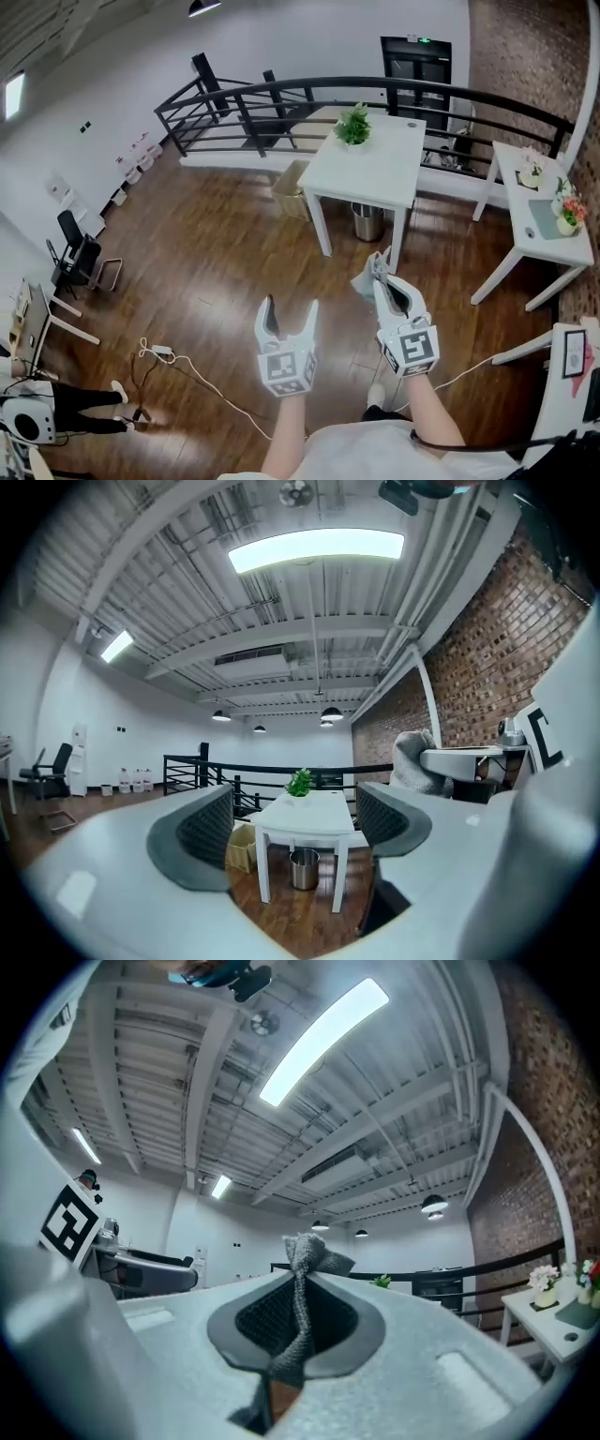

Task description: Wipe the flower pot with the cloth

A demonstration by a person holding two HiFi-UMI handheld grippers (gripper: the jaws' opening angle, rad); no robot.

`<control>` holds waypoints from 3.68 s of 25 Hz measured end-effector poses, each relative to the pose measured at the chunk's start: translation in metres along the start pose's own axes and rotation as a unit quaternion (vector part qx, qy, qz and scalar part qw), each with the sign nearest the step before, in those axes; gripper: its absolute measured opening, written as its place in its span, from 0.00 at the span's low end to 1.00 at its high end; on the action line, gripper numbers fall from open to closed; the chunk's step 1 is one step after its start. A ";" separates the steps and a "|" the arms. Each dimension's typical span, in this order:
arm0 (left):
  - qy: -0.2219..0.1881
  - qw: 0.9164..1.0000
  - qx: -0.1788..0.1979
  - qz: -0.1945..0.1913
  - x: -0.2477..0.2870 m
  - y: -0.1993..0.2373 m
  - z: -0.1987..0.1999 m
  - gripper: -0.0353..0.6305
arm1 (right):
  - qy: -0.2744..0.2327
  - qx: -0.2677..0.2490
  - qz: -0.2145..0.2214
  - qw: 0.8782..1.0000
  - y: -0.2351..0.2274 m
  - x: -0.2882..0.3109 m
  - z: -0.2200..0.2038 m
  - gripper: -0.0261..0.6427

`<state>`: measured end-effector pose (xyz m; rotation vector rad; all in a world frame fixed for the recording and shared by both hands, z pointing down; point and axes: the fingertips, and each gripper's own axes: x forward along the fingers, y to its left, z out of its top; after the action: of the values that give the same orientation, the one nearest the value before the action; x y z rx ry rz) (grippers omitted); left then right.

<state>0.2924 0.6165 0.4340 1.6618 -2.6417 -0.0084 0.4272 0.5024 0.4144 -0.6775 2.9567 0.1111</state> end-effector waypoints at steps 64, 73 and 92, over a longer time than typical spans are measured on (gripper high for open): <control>0.050 0.975 0.014 -0.215 0.904 0.131 -0.016 0.64 | 0.081 0.058 -0.116 0.988 -0.447 0.765 -0.173 0.06; 0.125 0.941 0.020 -0.315 0.981 0.110 -0.099 0.64 | 0.096 0.060 -0.237 0.965 -0.512 0.746 -0.196 0.06; 0.318 0.838 0.041 -0.442 1.036 0.023 -0.347 1.00 | 0.146 0.024 -0.343 0.927 -0.521 0.700 -0.201 0.06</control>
<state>-0.1697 -0.3048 0.7964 2.2311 -1.2789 0.5360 0.0112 -0.2848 0.5053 -1.7978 2.7546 -0.1343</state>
